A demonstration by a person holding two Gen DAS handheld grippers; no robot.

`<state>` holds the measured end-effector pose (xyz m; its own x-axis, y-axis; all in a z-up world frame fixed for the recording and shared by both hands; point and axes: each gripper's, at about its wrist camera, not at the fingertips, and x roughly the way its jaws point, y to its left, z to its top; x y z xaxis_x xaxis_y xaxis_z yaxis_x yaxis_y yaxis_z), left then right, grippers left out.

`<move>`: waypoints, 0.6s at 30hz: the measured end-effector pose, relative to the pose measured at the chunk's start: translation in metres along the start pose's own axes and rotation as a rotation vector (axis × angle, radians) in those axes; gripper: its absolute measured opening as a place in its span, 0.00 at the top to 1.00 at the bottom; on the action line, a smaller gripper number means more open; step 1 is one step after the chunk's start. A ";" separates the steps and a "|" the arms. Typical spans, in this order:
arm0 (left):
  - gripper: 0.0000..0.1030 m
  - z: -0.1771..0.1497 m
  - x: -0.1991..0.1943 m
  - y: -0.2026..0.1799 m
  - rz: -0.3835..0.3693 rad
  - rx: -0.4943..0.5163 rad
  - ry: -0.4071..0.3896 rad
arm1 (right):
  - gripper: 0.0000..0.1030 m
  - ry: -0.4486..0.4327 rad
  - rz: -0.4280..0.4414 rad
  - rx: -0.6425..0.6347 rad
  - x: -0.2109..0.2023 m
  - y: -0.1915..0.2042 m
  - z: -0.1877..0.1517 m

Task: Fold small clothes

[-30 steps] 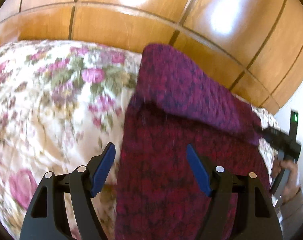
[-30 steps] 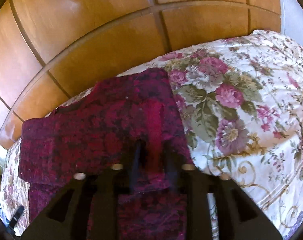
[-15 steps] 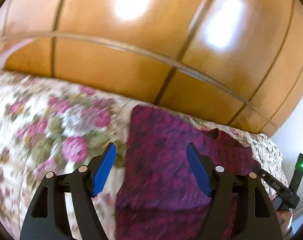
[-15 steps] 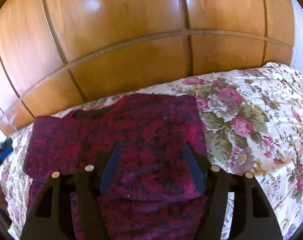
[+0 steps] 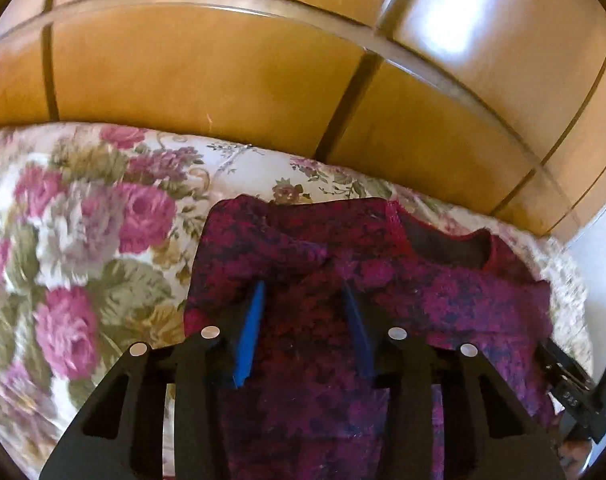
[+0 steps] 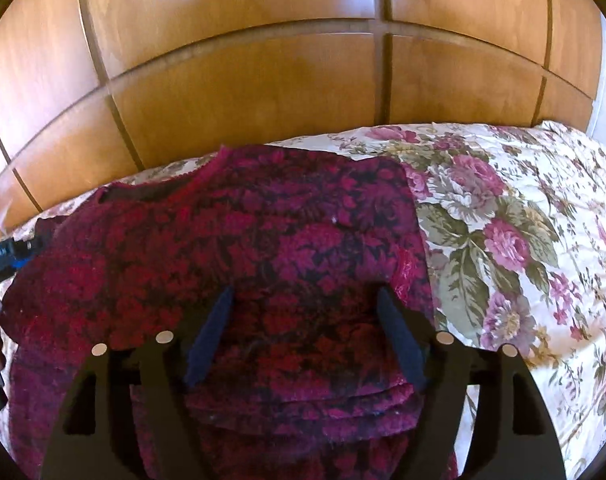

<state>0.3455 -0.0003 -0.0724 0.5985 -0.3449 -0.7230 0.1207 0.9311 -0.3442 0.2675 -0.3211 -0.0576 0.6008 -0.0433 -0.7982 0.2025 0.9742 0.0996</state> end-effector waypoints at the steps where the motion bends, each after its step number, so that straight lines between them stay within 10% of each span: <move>1: 0.62 -0.004 -0.001 0.001 0.004 -0.005 -0.012 | 0.23 -0.003 -0.004 -0.005 0.002 0.001 0.000; 11: 0.62 -0.007 -0.013 -0.012 0.114 0.024 -0.068 | 0.22 -0.043 -0.009 -0.015 0.003 0.003 -0.006; 18: 0.43 -0.032 -0.092 -0.036 0.206 0.091 -0.178 | 0.21 -0.048 -0.010 -0.016 0.002 0.003 -0.006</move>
<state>0.2610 -0.0063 -0.0122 0.7464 -0.1288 -0.6529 0.0479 0.9889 -0.1403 0.2647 -0.3171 -0.0619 0.6355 -0.0631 -0.7695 0.1967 0.9770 0.0823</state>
